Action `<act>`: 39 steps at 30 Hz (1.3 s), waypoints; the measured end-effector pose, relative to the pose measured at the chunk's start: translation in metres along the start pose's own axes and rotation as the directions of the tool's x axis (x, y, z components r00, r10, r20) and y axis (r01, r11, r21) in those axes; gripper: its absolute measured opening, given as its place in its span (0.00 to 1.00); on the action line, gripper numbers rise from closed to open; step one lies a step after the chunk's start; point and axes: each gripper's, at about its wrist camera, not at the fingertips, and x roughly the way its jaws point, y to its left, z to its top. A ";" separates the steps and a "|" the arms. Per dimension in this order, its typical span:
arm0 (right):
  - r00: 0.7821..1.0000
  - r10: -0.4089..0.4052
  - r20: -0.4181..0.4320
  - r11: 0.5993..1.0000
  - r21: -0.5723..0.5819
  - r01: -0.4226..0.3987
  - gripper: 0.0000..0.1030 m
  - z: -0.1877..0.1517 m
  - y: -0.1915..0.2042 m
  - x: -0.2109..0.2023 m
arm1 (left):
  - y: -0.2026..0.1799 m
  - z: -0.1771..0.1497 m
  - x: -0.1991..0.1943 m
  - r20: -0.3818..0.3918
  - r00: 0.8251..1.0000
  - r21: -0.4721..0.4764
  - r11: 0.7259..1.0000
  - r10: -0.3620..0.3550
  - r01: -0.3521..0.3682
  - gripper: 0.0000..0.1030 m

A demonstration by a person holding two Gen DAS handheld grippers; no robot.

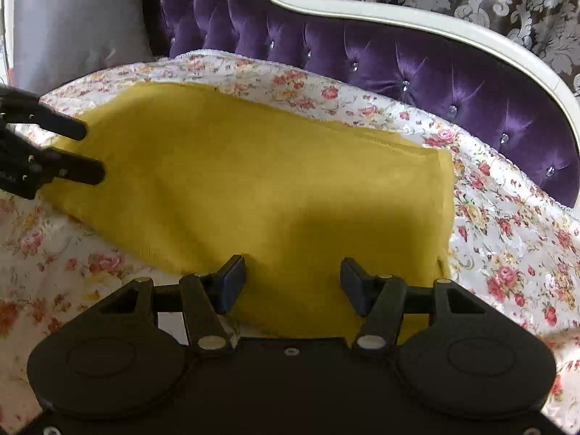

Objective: Fold small clothes

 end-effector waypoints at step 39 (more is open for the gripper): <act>0.999 -0.027 0.031 0.958 0.287 0.017 0.08 0.058 -0.146 0.058 | -0.025 -0.021 0.016 -0.028 0.997 -0.004 0.998 -0.067 0.067 0.68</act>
